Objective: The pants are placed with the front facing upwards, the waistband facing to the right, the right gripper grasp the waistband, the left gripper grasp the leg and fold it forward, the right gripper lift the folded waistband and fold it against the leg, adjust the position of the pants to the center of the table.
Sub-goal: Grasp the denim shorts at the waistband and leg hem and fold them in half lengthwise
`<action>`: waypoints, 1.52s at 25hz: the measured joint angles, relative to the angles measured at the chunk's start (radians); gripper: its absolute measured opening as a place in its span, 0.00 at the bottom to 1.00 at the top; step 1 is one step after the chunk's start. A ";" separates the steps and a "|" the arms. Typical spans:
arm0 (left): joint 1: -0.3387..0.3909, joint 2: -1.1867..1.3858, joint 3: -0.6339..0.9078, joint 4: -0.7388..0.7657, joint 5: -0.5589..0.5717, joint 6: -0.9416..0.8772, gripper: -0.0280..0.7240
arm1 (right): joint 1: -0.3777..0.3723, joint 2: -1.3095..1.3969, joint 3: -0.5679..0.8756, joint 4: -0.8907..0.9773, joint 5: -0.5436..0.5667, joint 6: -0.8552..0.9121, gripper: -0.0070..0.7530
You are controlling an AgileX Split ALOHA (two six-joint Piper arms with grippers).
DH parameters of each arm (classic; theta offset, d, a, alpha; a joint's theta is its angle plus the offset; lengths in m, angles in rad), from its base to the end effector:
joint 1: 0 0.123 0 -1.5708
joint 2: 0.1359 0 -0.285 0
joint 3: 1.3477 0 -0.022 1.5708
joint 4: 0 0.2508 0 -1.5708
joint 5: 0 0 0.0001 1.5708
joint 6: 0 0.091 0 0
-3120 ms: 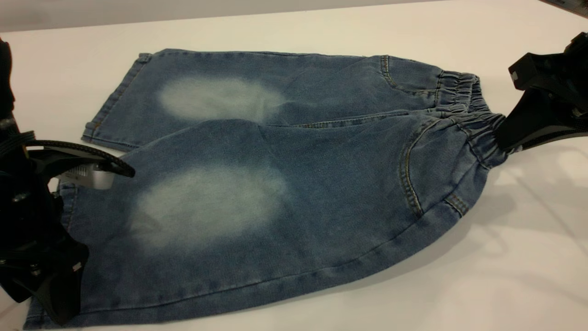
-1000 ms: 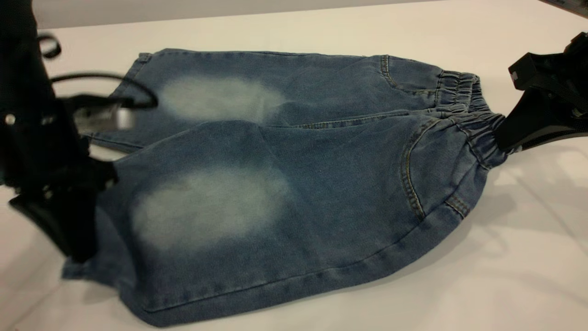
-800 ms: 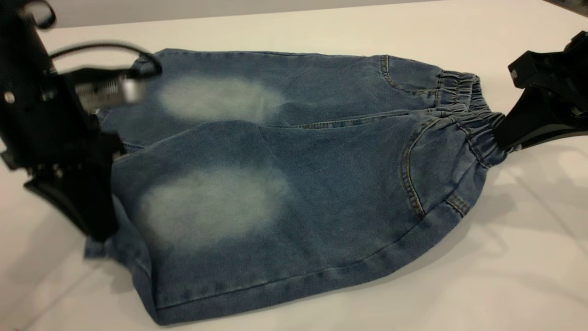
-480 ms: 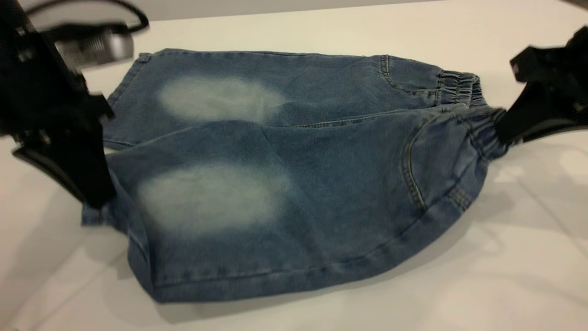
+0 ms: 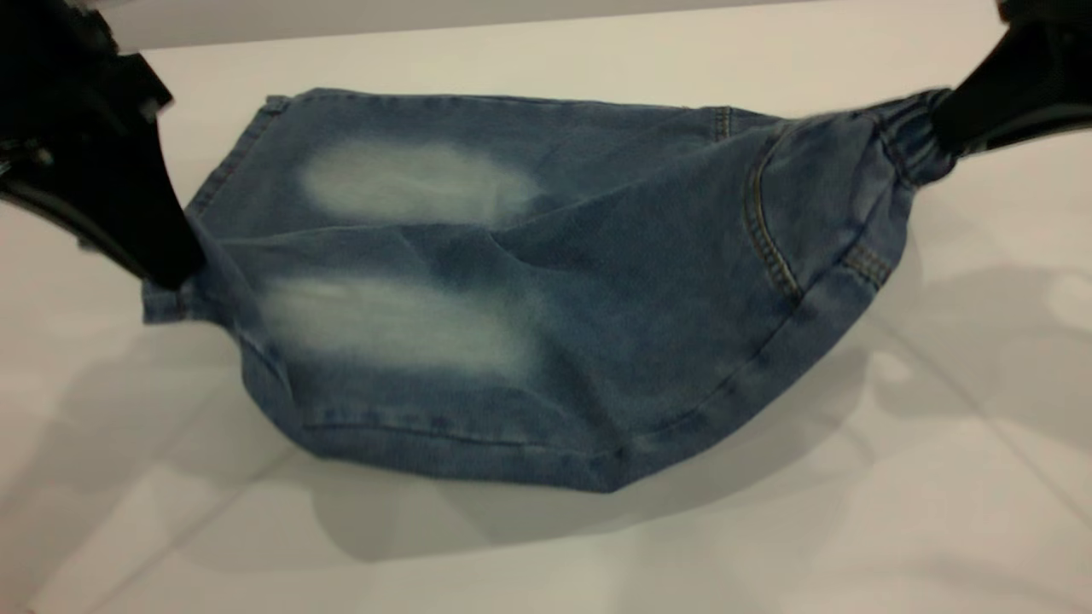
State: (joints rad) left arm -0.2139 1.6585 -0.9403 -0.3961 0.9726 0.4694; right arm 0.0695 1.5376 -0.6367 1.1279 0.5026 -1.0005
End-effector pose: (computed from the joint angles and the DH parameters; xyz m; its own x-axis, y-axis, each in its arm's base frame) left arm 0.2665 -0.0876 0.1845 -0.9018 0.4247 -0.0803 0.4276 0.8497 -0.3086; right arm 0.2551 0.0575 0.1685 -0.8813 0.0055 -0.4726 -0.2157 0.8850 0.4126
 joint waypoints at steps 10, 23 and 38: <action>0.000 -0.076 -0.001 -0.027 -0.137 0.001 0.09 | 0.000 -0.052 -0.045 0.005 0.016 0.004 0.05; 0.000 -0.076 -0.001 -0.056 -0.409 0.018 0.09 | 0.000 -0.051 -0.080 0.022 -0.056 -0.004 0.05; 0.001 -0.076 -0.001 -0.049 -0.642 0.022 0.09 | 0.000 0.119 -0.174 0.022 -0.115 -0.016 0.05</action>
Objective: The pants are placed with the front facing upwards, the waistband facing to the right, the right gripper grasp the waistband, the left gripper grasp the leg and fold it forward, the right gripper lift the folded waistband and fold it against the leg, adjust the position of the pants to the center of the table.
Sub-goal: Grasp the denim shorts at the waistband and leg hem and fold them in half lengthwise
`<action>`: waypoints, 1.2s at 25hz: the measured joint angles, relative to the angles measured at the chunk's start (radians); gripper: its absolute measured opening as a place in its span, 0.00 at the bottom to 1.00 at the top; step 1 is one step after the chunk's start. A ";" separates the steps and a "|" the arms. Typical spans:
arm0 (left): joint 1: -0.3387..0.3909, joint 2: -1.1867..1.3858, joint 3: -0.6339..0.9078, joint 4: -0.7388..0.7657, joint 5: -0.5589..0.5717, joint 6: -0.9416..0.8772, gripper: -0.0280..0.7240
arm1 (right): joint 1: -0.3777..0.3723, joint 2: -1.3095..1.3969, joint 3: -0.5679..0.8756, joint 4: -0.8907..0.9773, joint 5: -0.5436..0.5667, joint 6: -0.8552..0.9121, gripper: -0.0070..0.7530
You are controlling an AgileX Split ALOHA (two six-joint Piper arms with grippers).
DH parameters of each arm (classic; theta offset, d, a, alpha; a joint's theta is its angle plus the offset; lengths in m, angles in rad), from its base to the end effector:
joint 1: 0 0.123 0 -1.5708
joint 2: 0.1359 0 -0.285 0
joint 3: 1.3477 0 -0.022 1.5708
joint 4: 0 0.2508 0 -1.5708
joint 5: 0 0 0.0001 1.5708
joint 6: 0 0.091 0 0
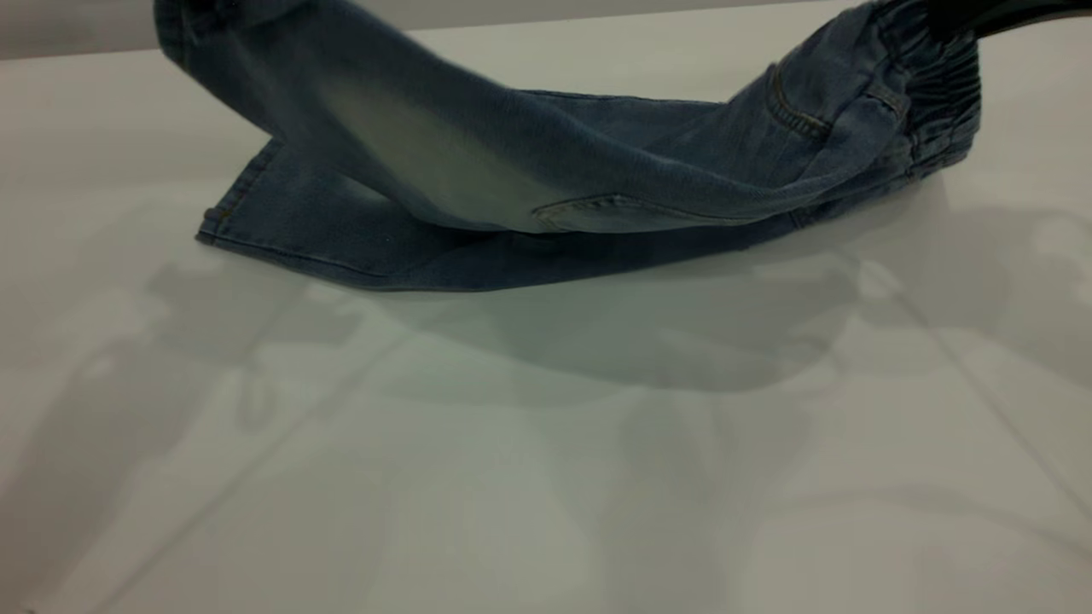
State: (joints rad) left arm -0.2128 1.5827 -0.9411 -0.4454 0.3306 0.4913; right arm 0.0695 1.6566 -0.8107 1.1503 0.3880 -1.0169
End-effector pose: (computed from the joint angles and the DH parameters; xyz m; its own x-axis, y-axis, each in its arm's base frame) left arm 0.3158 -0.0813 0.2235 -0.7157 0.2226 -0.6620 0.3477 0.9356 -0.0612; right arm 0.3083 0.0530 0.1763 -0.8201 0.0405 -0.5708 -0.1888 0.9225 0.3366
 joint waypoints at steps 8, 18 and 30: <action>0.002 0.017 0.000 0.000 -0.093 -0.002 0.09 | 0.000 0.116 -0.083 -0.001 0.024 -0.013 0.05; 0.002 0.154 -0.029 0.014 -0.189 0.008 0.09 | 0.000 0.161 -0.125 -0.001 0.017 -0.018 0.05; 0.052 0.261 -0.202 0.032 -0.095 0.048 0.09 | 0.000 0.161 -0.125 -0.001 -0.072 -0.041 0.05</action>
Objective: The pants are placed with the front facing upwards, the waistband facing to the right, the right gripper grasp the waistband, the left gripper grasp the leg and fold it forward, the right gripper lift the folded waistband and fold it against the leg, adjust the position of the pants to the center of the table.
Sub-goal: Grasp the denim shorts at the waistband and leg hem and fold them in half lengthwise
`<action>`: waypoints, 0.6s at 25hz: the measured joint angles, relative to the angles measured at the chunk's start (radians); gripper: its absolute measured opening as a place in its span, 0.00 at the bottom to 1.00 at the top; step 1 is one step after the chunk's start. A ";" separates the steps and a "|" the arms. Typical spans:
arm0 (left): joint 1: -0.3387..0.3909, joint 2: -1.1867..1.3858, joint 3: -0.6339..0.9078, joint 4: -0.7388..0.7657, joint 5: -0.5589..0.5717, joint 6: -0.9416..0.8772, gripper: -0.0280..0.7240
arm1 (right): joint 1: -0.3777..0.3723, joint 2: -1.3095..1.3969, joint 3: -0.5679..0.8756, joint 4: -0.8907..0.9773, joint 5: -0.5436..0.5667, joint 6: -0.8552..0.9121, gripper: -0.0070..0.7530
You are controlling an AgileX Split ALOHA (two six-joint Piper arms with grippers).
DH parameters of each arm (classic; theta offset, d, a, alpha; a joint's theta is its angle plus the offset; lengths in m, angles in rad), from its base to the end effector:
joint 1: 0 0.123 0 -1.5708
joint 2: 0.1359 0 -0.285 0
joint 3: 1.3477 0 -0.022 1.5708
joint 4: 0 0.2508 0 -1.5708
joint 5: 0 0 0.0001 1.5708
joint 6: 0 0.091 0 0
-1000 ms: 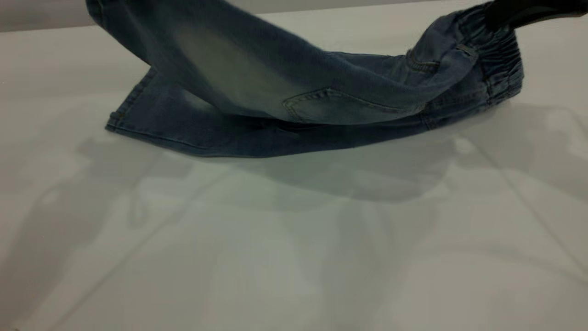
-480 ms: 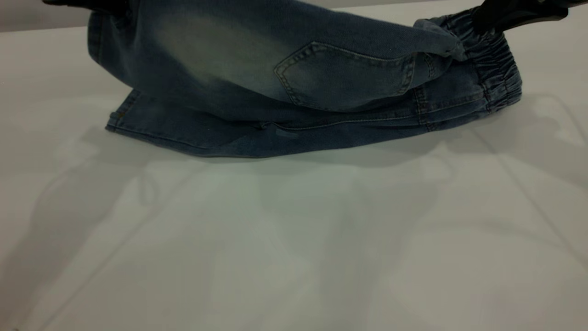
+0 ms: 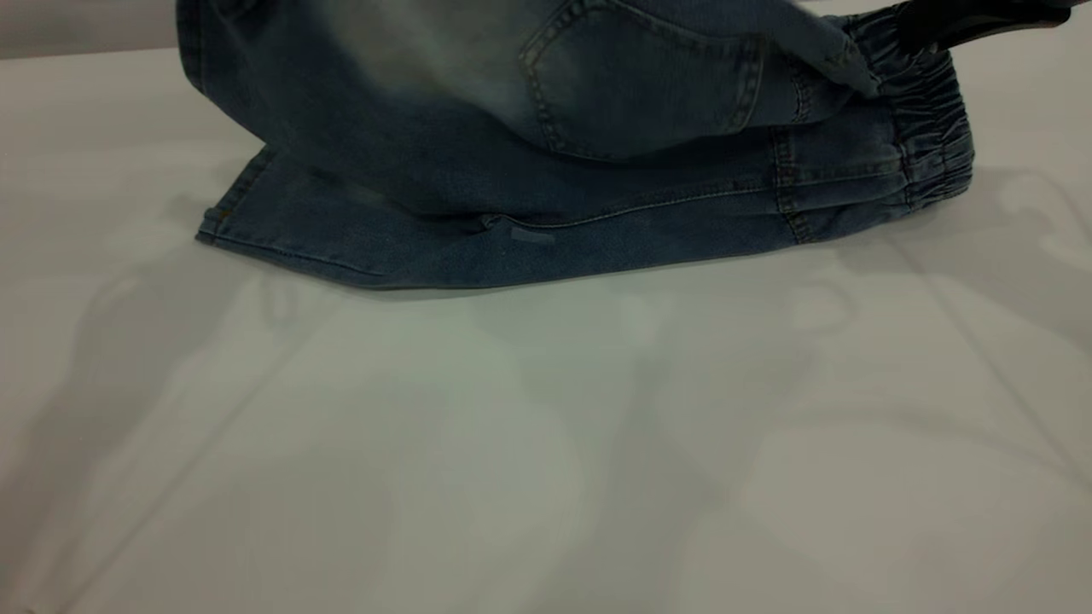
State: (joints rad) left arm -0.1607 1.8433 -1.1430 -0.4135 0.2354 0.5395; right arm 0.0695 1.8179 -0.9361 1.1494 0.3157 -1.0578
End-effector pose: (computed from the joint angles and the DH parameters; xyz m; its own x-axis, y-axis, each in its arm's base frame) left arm 0.3857 -0.0712 0.1914 -0.6911 0.2490 -0.6785 0.3186 0.9476 0.0232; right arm 0.3476 0.0501 0.1540 -0.8131 0.0129 -0.5819 -0.1778 0.9465 0.2695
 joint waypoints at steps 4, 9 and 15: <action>0.001 0.018 -0.009 -0.001 -0.022 0.006 0.09 | 0.000 0.000 0.000 0.008 -0.033 0.000 0.05; 0.001 0.044 -0.009 -0.001 -0.020 0.006 0.09 | 0.000 0.000 0.000 0.023 -0.031 0.000 0.06; 0.001 0.049 -0.009 -0.001 -0.021 0.006 0.09 | 0.000 0.001 0.000 0.028 -0.028 0.000 0.15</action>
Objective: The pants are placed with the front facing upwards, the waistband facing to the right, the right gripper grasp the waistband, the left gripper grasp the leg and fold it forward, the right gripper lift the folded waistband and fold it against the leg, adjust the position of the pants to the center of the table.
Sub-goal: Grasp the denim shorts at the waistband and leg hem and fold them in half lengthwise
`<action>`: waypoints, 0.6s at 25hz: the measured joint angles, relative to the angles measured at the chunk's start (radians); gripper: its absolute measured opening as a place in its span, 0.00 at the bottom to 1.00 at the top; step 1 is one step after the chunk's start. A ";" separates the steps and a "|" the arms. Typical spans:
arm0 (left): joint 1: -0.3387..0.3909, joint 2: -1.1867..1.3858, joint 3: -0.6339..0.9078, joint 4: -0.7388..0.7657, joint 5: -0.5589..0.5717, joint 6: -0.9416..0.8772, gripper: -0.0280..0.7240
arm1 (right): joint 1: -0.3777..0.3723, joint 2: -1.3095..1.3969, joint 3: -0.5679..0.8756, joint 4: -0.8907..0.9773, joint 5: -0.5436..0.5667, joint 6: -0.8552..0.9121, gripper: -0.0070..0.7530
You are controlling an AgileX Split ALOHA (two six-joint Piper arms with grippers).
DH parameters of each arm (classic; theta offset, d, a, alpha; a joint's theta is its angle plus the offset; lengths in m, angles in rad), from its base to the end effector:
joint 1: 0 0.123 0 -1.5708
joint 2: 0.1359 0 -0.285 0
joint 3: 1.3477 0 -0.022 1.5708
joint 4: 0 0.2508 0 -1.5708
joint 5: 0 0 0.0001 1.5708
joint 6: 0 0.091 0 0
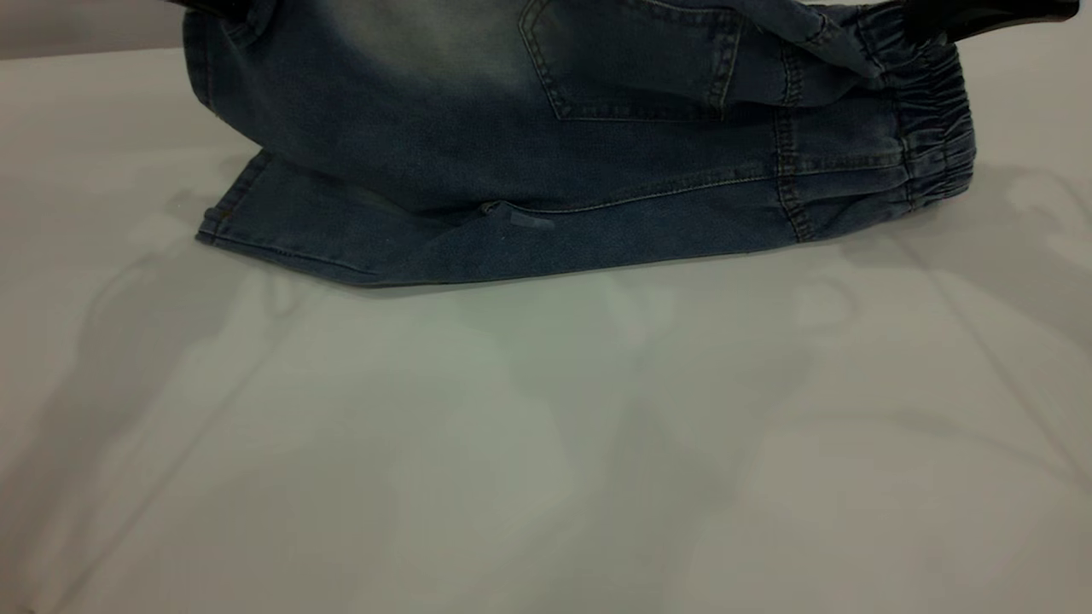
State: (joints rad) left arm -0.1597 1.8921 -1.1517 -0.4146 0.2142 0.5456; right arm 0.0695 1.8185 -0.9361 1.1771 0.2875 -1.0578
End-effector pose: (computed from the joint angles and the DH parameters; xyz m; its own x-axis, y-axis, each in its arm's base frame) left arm 0.3918 -0.0710 0.1756 -0.7046 0.2538 -0.6627 0.3152 0.9486 0.0281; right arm 0.3494 0.0483 0.1544 -0.8059 0.0446 -0.5904 -0.1447 0.9521 0.2693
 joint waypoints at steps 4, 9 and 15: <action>0.000 0.000 0.000 0.000 0.001 0.000 0.09 | 0.000 0.000 0.000 0.006 0.000 0.001 0.35; 0.000 0.000 0.000 -0.019 0.020 -0.029 0.09 | 0.001 0.000 0.000 0.010 -0.010 0.002 0.59; 0.000 0.000 0.001 -0.030 0.065 -0.111 0.09 | 0.001 0.000 0.000 0.010 -0.018 0.004 0.69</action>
State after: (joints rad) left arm -0.1597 1.8921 -1.1508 -0.4448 0.2795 0.4342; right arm 0.0704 1.8185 -0.9361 1.1872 0.2692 -1.0538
